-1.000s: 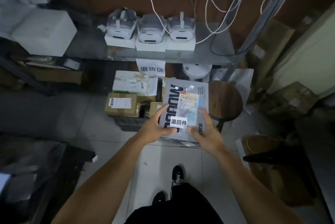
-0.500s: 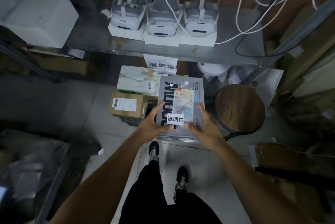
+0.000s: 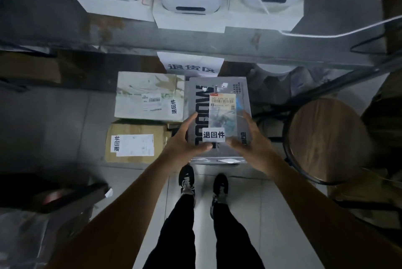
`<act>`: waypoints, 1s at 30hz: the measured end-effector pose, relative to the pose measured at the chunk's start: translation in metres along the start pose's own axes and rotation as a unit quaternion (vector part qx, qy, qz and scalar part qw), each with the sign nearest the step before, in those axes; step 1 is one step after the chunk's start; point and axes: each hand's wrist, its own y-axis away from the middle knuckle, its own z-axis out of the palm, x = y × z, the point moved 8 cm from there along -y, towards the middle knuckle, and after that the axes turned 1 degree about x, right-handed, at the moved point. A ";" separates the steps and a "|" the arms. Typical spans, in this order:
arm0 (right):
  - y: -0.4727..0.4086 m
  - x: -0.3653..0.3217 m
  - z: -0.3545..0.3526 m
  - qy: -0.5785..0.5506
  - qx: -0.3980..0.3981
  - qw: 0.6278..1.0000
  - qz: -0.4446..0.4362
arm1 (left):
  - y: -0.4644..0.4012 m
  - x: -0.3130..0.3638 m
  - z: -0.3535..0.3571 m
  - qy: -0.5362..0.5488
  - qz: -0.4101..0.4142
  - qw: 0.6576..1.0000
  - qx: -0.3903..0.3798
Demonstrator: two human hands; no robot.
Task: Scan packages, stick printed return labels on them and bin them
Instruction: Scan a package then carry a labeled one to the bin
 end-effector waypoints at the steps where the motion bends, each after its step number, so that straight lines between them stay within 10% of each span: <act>1: -0.017 0.005 0.001 0.003 -0.002 1.000 -0.002 | -0.016 -0.005 -0.001 0.004 -0.004 1.000 0.003; 30: -0.142 0.058 0.028 0.089 0.034 0.995 -0.021 | -0.119 -0.037 -0.011 -0.222 -0.016 0.970 0.103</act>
